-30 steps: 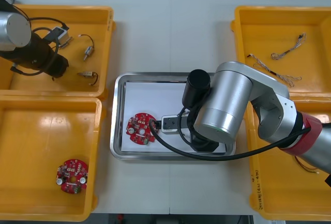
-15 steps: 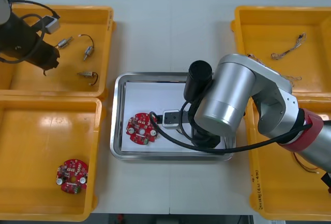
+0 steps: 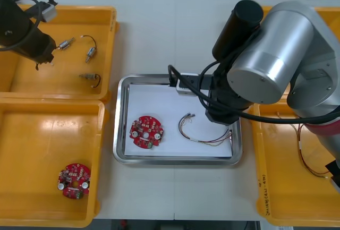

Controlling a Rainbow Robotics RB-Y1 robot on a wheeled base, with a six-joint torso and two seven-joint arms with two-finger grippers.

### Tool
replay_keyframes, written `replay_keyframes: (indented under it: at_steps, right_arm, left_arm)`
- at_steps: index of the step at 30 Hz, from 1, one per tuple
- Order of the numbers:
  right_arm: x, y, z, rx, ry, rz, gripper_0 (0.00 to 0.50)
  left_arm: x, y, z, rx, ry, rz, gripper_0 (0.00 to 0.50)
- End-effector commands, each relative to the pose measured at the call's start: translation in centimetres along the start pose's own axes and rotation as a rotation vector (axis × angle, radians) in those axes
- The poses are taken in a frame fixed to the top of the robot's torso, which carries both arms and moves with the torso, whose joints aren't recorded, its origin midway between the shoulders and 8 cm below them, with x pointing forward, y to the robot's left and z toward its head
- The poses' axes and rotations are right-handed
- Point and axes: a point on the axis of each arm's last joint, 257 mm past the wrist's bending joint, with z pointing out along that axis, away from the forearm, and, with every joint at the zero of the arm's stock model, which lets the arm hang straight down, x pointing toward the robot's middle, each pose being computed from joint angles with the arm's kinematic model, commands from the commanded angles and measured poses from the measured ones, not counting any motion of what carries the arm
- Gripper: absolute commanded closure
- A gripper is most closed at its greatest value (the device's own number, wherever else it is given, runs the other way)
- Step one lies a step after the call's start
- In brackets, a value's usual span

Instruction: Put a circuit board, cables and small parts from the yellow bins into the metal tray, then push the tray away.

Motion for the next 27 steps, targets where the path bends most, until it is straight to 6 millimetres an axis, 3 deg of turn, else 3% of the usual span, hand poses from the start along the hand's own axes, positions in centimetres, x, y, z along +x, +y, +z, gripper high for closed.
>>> replay_keyframes:
  at_steps: [1, 5, 14, 27]
  right_arm:
    - [-2.6, -3.6, -4.5, 0.085, -0.12, 0.053, 0.0]
    - [-1.7, -5.8, -6.1, 0.115, -0.149, 0.11, 0.0]
    - [3.3, -11.1, -9.0, 0.189, -0.15, 0.264, 0.0]
    - [10.9, -17.5, -12.4, 0.262, -0.15, 0.517, 0.0]
  left_arm:
    - [-1.6, 0.4, -4.3, -0.056, -0.066, -0.159, 0.498]
    - [-1.8, -1.8, -4.8, -0.042, -0.076, -0.185, 0.499]
    - [-2.5, -8.4, -5.7, 0.017, -0.094, -0.225, 0.498]
    - [-3.2, -17.3, -4.0, 0.062, -0.113, -0.251, 0.497]
